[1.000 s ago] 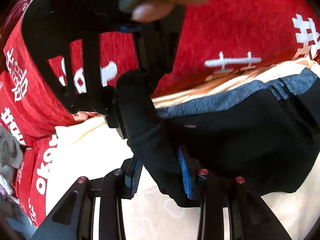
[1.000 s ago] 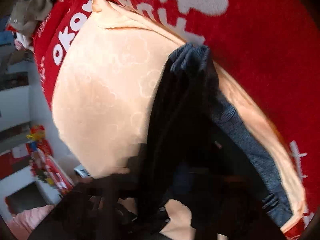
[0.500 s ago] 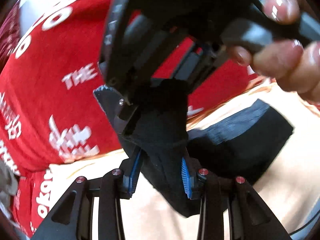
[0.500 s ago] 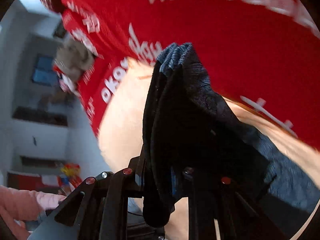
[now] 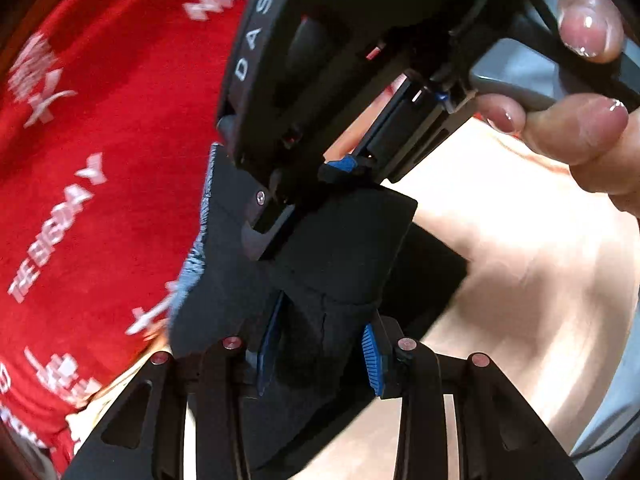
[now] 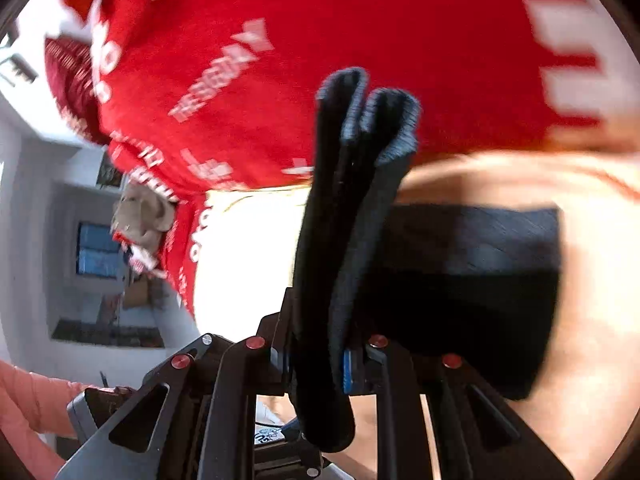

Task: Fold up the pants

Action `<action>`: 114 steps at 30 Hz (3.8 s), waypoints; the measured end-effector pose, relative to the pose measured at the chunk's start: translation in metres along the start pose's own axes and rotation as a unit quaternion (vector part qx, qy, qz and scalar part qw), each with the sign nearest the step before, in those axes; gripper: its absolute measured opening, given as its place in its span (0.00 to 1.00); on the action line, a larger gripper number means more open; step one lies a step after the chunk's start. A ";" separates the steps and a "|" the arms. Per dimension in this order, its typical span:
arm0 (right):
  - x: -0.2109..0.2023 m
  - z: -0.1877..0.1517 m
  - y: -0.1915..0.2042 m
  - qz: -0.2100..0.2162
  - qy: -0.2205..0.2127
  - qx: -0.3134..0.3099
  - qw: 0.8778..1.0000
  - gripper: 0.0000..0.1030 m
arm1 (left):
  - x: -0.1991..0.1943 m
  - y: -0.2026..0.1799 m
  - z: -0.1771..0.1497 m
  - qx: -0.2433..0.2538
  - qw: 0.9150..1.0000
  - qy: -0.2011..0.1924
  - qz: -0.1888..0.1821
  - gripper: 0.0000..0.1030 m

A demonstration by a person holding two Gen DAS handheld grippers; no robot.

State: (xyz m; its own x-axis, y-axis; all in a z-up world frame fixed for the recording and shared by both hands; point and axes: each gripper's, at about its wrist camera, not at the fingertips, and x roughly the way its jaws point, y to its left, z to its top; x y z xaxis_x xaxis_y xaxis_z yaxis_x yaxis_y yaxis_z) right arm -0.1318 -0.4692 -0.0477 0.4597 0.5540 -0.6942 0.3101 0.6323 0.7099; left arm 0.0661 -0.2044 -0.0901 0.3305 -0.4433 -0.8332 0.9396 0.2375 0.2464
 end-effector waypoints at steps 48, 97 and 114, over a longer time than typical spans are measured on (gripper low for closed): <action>-0.004 -0.069 -0.013 -0.288 -0.055 0.033 0.956 0.32 | 0.018 0.119 -0.084 -0.248 0.952 0.179 -0.003 0.82; 0.010 -0.063 -0.072 -0.174 -0.030 0.127 0.976 0.80 | 0.068 0.184 -0.106 -0.368 0.898 0.217 -0.103 0.99; 0.028 -0.024 -0.120 -0.078 -0.003 0.120 0.990 0.80 | 0.110 0.198 -0.099 -0.397 0.870 0.202 -0.211 0.99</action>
State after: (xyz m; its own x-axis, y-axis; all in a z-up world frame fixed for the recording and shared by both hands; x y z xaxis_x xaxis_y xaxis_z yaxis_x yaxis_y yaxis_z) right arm -0.1756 -0.5169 -0.1557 0.3950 0.4569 -0.7970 0.5663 0.5620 0.6029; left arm 0.2798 -0.1206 -0.1813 -0.2389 -0.3334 -0.9120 0.5592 0.7206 -0.4099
